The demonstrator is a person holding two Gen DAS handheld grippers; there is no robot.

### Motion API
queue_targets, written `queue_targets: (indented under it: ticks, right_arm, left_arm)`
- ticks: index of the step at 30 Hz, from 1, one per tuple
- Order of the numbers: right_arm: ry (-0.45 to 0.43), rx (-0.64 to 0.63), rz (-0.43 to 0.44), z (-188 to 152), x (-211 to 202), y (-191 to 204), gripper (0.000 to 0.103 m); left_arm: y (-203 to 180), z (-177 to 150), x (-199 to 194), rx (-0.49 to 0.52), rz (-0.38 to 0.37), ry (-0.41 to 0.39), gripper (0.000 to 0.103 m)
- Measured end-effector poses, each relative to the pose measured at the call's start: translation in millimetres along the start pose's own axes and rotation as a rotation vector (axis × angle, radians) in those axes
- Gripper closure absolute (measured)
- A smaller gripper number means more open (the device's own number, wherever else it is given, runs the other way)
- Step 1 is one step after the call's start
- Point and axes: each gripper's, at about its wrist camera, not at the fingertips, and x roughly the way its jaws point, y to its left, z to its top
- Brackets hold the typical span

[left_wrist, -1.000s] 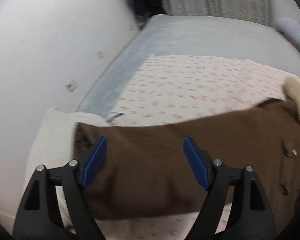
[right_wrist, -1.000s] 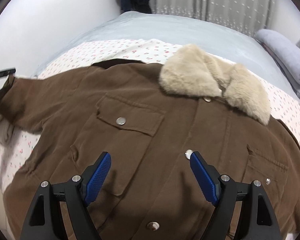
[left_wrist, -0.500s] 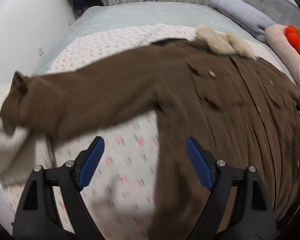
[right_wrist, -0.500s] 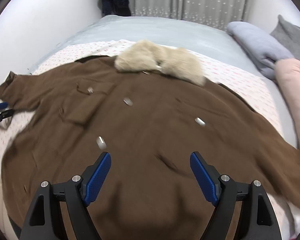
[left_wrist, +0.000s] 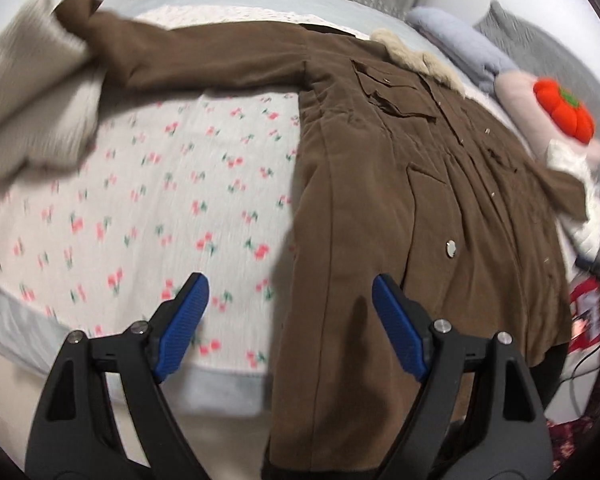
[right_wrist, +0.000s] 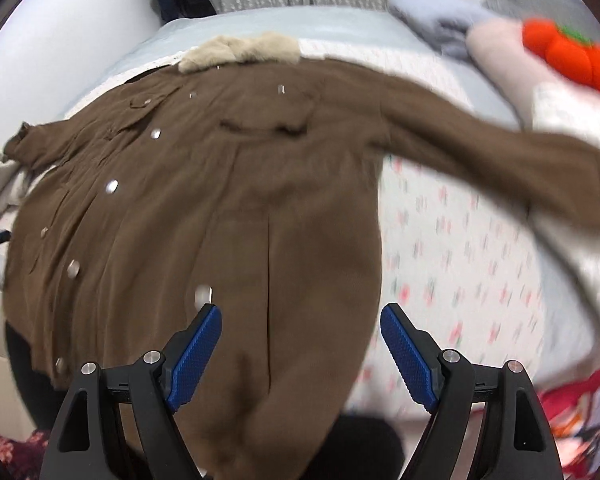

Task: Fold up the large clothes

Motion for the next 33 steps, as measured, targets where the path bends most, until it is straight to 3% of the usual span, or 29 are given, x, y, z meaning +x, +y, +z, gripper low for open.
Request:
queue_targets:
  ticks: [5,8,10,12,15,18,22,24,28,31,33]
  right_arm:
    - [0.059,0.045,0.038,-26,18,-6,0.024]
    - [0.093,0.045,0.074,-35,30,-3,0.027]
    - [0.100,0.055,0.107,-38,36,0,0.039]
    - [0.105,0.057,0.150,-42,38,4,0.079]
    - [0.035,0.114,0.216,-42,21,0,0.094]
    - [-0.128,0.233,0.357,-36,-25,-24,0.096]
    - [-0.204,0.281,0.357,-20,-54,-50,0.097]
    - [-0.185,0.281,0.334,-15,-49,-55,0.097]
    - [-0.095,0.287,0.319,-23,-23,-60,0.094]
    - [-0.018,0.300,0.297,-40,-5,-65,0.083]
    - [-0.011,0.334,0.283,-46,0,-70,0.063]
  left_arm:
    - [7,-14,0,-0.071,-0.070,-0.008,0.019]
    - [1,-19,4,-0.063,-0.069,-0.004,0.019]
    - [-2,-22,6,-0.059,-0.076,0.006,0.019]
    - [-4,-24,8,-0.060,-0.084,0.010,0.019]
    - [-3,-26,6,-0.068,-0.083,0.011,0.019]
    - [1,-28,0,-0.075,-0.095,0.006,0.019]
    - [5,-32,1,-0.091,-0.155,0.028,0.019]
    - [8,-38,9,-0.120,-0.205,0.076,0.019]
    - [14,-51,20,-0.150,-0.236,0.122,0.038]
    - [21,-56,18,-0.174,-0.272,0.110,0.039]
    - [26,-57,18,-0.197,-0.298,0.112,0.039]
